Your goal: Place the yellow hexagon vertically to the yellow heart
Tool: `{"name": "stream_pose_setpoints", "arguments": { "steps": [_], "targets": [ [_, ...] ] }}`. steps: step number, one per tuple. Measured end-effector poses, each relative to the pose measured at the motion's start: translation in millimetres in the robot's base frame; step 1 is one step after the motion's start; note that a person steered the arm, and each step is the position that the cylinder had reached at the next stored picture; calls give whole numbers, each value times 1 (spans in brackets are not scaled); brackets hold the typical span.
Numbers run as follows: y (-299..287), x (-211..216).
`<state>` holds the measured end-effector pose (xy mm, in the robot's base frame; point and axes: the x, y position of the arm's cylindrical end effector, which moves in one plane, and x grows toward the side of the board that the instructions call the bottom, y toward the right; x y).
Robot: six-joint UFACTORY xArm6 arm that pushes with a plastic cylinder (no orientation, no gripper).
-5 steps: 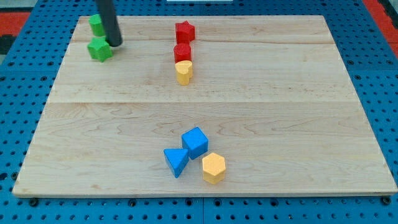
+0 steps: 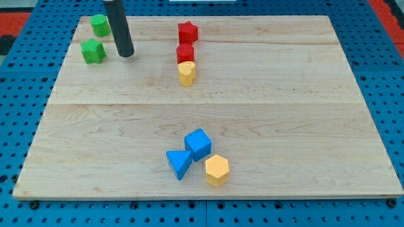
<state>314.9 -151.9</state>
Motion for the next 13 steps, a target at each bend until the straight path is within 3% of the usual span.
{"name": "stream_pose_setpoints", "arguments": {
  "steps": [1,4,5,6,7,8,10,11,13],
  "targets": [
    [37,59],
    [40,292],
    [46,302],
    [147,303],
    [190,303],
    [185,301],
    [184,257],
    [220,240],
    [203,204]
  ]
}}
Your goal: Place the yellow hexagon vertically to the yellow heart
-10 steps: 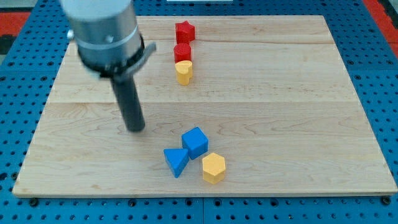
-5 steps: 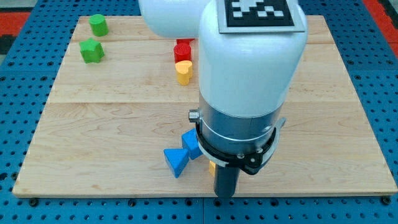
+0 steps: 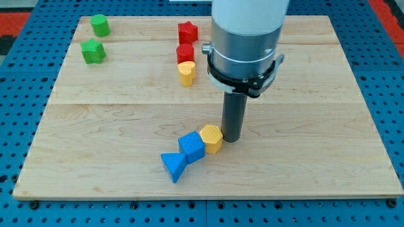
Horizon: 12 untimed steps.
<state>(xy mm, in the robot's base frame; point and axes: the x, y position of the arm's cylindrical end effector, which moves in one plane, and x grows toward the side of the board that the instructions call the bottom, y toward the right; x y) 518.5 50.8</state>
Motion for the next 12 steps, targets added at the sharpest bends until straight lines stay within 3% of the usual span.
{"name": "stream_pose_setpoints", "arguments": {
  "steps": [1,2,5,6,7,9,11,12],
  "targets": [
    [36,25],
    [-6,48],
    [-67,-35],
    [-63,-53],
    [-4,-57],
    [-55,-75],
    [-29,-118],
    [-40,-117]
  ]
}}
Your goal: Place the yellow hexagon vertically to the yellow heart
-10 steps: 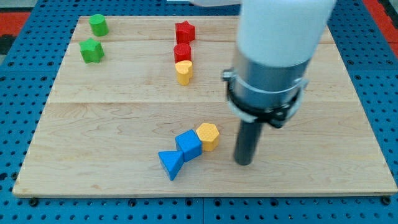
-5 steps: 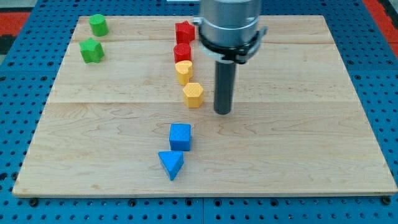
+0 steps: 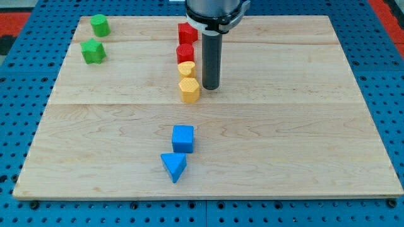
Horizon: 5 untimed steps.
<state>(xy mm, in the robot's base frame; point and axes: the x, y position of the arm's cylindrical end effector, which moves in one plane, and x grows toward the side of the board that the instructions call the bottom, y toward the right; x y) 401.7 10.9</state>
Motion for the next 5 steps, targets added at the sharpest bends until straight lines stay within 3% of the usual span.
{"name": "stream_pose_setpoints", "arguments": {
  "steps": [5],
  "targets": [
    [-9,28]
  ]
}}
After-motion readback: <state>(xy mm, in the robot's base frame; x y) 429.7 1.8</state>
